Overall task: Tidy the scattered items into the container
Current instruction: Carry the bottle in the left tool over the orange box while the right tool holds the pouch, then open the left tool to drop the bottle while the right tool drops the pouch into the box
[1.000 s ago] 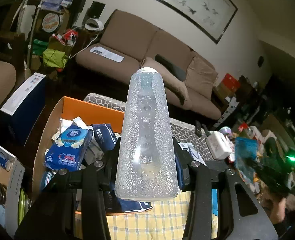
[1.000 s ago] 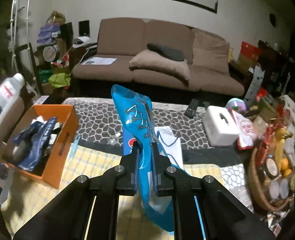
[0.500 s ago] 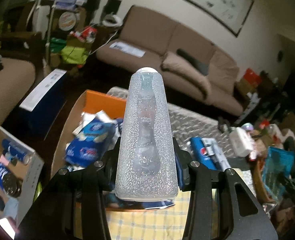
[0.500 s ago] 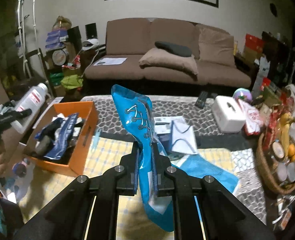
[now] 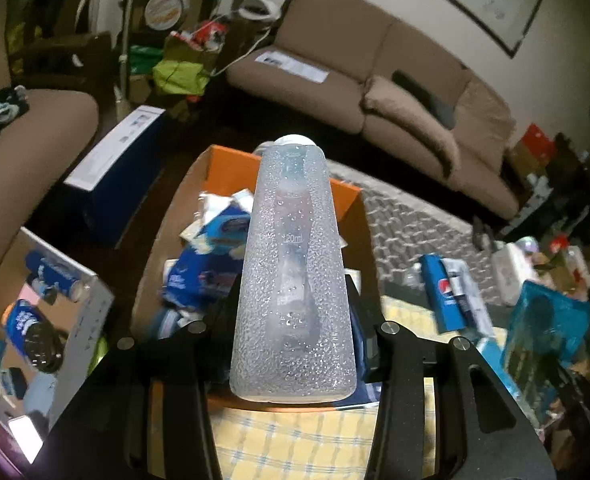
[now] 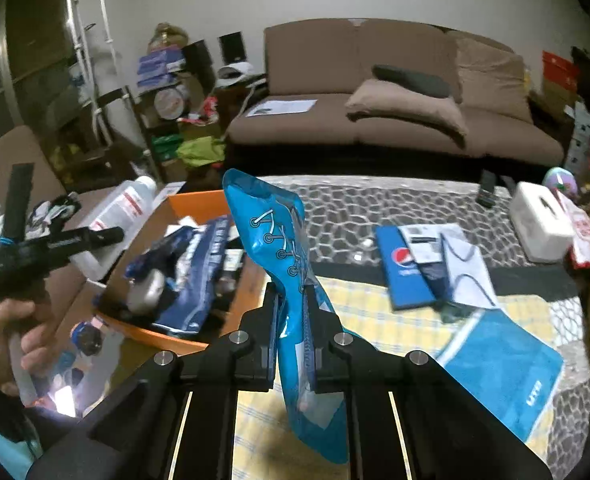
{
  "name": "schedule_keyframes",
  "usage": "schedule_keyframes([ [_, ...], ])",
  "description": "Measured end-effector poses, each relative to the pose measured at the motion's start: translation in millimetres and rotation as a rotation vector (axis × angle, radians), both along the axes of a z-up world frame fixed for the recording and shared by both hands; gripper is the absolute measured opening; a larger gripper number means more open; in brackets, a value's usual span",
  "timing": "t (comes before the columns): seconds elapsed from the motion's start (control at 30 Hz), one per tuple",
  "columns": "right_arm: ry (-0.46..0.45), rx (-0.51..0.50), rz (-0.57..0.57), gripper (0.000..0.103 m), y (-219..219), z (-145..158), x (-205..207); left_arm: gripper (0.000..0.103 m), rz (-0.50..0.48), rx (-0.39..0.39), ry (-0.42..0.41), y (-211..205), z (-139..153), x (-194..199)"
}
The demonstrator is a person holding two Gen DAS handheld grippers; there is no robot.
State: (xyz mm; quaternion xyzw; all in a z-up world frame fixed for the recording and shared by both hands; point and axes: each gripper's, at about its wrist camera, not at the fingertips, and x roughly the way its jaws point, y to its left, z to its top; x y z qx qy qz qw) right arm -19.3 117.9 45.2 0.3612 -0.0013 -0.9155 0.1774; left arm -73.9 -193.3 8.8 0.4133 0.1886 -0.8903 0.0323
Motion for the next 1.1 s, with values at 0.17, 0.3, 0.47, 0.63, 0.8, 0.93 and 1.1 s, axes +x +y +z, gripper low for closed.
schedule_keyframes([
  [0.17,-0.020,-0.021,0.028,0.010,-11.1,-8.3,0.7,0.040,0.011,-0.077,0.007,2.1,2.5,2.7],
  [0.3,-0.051,-0.058,-0.004,0.010,1.6,-17.8,0.6,0.040,0.008,-0.073,-0.002,3.1,2.5,2.9],
  [0.47,-0.071,-0.082,-0.039,0.010,19.1,-19.2,1.6,0.040,0.002,-0.071,-0.008,4.1,4.5,-0.8],
  [0.63,-0.056,-0.086,-0.058,0.010,30.2,-13.5,8.7,0.040,0.008,-0.075,-0.017,2.0,4.2,-3.8],
  [0.8,-0.056,-0.072,-0.072,0.010,36.3,-16.5,11.5,0.040,0.049,-0.280,-0.025,19.3,4.9,-4.0],
  [0.93,-0.066,-0.094,-0.085,0.010,46.8,-21.8,12.4,0.040,0.004,-0.401,-0.057,45.0,-4.7,-12.9],
  [1.1,-0.112,-0.130,-0.110,0.010,61.4,-33.3,6.1,0.040,0.009,-0.534,-0.148,55.3,-26.4,-32.6],
])
